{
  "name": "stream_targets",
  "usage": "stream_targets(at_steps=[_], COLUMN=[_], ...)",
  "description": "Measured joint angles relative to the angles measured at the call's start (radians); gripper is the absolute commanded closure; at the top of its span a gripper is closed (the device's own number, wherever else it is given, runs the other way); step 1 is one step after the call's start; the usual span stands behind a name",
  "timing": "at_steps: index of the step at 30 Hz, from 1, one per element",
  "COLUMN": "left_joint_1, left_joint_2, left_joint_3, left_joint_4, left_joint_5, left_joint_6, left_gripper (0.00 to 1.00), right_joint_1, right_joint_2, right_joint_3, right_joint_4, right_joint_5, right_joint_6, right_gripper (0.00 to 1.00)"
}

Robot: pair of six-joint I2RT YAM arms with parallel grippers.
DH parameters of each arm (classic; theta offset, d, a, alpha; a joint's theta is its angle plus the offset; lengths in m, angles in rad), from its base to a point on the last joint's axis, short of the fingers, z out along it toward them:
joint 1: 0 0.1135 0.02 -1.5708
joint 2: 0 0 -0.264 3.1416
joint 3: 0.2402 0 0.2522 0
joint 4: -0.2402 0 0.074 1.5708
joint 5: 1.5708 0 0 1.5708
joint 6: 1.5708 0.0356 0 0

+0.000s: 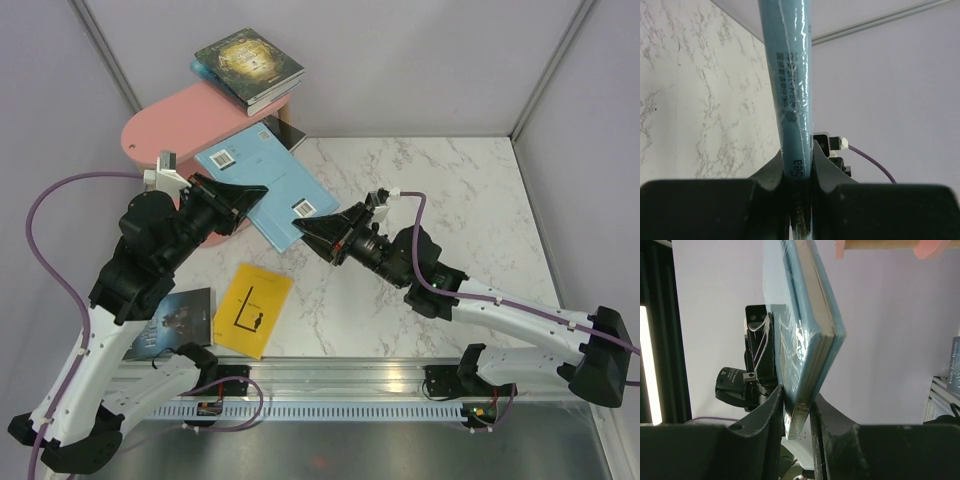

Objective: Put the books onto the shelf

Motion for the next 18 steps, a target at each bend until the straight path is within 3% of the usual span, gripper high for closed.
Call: stream_targets(at_steps=[3, 4, 5, 11, 17, 18], left_joint_1=[0.000, 0.000, 0.000, 0.000, -0.012, -0.013], left_joint_2=[-0.005, -0.005, -0.005, -0.012, -0.054, -0.068], left_joint_3=[0.004, 0.005, 0.004, 0.004, -0.017, -0.025], left_joint_4=[-0.003, -0.004, -0.004, -0.002, -0.011, -0.023], left_joint_5=[-0.003, -0.004, -0.005, 0.012, 0.109, 0.119], left_joint_6=[0.000, 0.000, 0.000, 0.015, 0.080, 0.095], left_gripper=[0.98, 0.98, 0.98, 0.92, 0.69, 0.60], right_joint_1=[0.005, 0.006, 0.006, 0.012, 0.025, 0.023], right_joint_2=[0.003, 0.006, 0.008, 0.001, -0.114, -0.153], right_joint_3=[0.003, 0.003, 0.003, 0.003, -0.012, -0.027], right_joint_4=[0.011, 0.014, 0.016, 0.005, -0.143, -0.171], right_joint_5=[0.007, 0.010, 0.013, 0.035, 0.048, 0.064], right_joint_6=[0.005, 0.008, 0.011, -0.002, -0.052, -0.063], right_gripper=[0.80, 0.95, 1.00, 1.00, 1.00, 1.00])
